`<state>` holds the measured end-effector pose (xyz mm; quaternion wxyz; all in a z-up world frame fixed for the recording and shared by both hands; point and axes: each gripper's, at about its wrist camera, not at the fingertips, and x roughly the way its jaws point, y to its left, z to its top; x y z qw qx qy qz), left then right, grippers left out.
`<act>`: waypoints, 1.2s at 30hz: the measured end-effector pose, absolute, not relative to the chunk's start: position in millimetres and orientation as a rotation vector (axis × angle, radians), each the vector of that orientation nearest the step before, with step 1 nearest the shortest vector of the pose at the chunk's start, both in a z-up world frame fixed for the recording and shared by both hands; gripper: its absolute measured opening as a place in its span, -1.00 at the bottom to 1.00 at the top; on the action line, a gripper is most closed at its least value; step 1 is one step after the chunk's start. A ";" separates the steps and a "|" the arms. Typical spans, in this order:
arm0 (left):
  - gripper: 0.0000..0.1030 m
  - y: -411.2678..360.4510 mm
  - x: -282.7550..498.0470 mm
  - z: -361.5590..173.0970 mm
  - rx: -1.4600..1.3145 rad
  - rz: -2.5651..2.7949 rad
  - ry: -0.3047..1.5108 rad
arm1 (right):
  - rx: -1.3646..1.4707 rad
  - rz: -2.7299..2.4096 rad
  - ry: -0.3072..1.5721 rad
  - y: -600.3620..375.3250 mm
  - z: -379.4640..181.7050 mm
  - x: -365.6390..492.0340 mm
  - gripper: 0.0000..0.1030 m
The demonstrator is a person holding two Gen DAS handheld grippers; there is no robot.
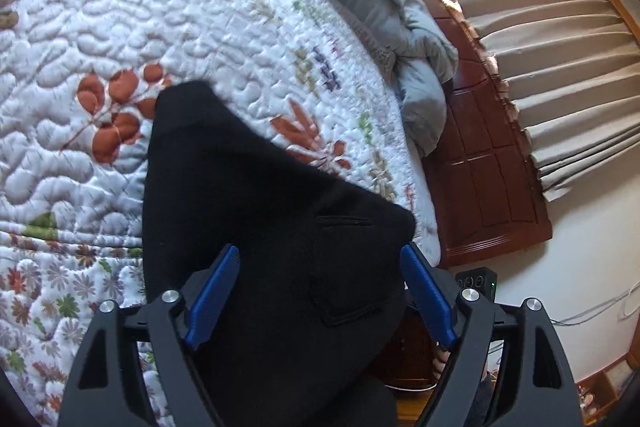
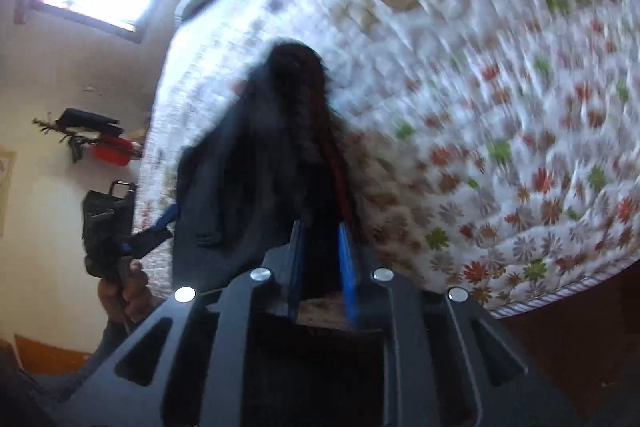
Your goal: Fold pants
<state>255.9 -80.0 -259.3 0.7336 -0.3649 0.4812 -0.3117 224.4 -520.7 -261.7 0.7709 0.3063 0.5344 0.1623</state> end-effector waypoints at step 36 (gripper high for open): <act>0.77 -14.8 266.9 -290.1 -0.919 -0.723 1.195 | 0.812 0.582 1.318 -560.6 -294.4 280.1 0.81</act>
